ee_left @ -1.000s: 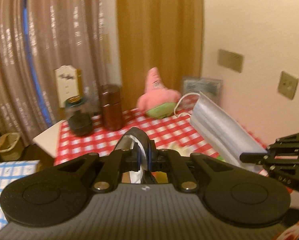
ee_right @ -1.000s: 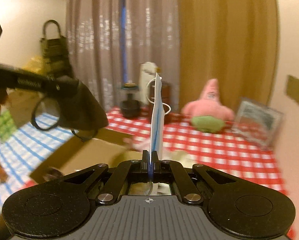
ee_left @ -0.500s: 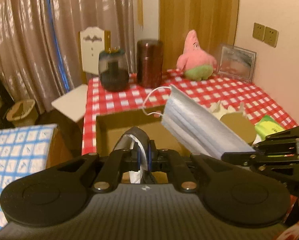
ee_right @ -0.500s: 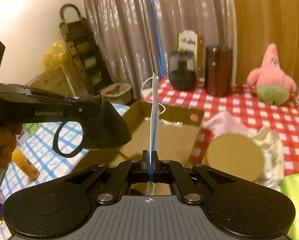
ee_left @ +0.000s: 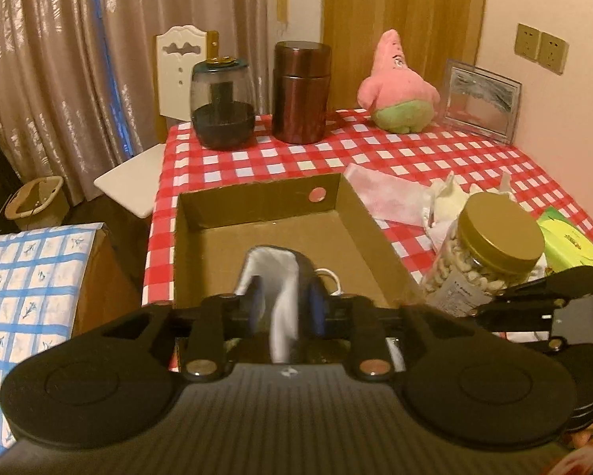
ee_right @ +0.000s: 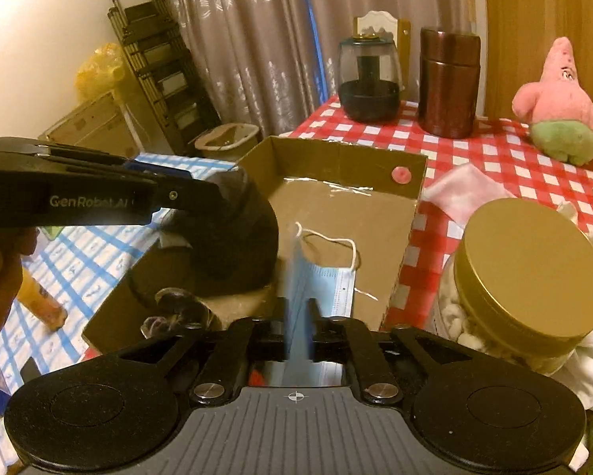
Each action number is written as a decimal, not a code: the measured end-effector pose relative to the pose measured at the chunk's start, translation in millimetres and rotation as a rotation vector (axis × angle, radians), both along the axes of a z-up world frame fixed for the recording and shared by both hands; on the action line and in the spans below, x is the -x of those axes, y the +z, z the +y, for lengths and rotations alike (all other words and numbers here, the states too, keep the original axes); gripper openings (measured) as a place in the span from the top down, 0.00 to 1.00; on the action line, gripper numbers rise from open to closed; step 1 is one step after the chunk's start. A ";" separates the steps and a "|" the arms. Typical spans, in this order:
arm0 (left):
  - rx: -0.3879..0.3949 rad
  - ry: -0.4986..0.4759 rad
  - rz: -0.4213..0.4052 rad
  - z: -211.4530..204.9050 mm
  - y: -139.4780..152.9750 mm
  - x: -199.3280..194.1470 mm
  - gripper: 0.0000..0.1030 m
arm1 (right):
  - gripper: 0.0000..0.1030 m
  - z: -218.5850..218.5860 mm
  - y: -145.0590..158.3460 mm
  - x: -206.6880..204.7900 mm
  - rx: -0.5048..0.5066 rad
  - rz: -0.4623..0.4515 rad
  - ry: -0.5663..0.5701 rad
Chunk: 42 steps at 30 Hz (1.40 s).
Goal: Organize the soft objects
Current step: 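Lower the face mask and cloth into the cardboard tray and open both grippers, then move the left gripper toward the white cloth beside the cashew jar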
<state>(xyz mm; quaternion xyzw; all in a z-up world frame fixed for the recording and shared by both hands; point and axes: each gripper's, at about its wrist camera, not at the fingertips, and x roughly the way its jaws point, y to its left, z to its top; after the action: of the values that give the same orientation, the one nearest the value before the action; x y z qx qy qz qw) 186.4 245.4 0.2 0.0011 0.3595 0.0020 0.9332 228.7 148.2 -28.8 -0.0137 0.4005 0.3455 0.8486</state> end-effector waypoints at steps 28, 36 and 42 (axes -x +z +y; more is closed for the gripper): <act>0.143 0.089 -0.084 -98.3 41.5 105.0 0.64 | 0.48 -172.9 62.0 112.3 -0.055 -0.115 -0.287; 0.115 0.097 -0.092 -148.7 33.3 126.1 0.55 | 0.46 -221.8 53.8 144.6 -0.030 -0.078 -0.375; 0.162 0.078 -0.065 -170.7 19.2 133.9 0.53 | 0.45 -244.9 45.6 158.8 -0.019 -0.059 -0.419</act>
<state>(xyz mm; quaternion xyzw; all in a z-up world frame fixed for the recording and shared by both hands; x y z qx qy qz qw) 52.6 74.8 19.5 -0.0884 0.3279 0.0093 0.9405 69.9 -96.8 16.7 0.0675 0.3662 0.1648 0.9133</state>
